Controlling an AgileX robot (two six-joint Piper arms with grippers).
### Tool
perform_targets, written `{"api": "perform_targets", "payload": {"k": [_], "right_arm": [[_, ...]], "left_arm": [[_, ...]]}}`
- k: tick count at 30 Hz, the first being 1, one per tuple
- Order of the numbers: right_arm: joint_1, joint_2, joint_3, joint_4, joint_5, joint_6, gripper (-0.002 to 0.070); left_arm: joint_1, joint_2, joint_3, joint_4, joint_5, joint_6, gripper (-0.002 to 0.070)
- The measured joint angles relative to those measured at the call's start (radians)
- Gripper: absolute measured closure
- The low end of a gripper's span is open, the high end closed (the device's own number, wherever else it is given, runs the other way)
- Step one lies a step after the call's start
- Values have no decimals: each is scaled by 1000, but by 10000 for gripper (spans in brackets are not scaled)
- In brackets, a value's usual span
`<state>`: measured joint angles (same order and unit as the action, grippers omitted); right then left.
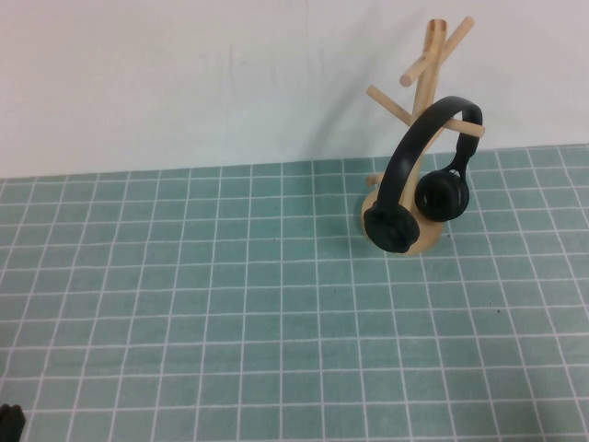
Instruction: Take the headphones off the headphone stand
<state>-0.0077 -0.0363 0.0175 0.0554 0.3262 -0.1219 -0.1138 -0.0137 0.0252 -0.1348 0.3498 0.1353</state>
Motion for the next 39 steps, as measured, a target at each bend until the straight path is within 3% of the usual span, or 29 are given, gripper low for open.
{"api": "perform_targets", "payload": {"k": [6,16,23,27,33,39], "right_arm": [[0,0,0,175,-50,0,682],[0,0,0,910,-145,14,682],[0,13,-11,1035,-133,-7,677],[0,139,-99,991,49,30,676],[0,486,-335,713,360,69,676],[0,800,-551,583,447,33,676]], "left_arm": [[0,0,0,0,0,0,678],[0,0,0,0,0,0,678],[0,0,0,0,0,0,678],[0,0,0,0,0,0,678],[0,0,0,0,0,0,678],[0,0,0,0,0,0,678]]}}
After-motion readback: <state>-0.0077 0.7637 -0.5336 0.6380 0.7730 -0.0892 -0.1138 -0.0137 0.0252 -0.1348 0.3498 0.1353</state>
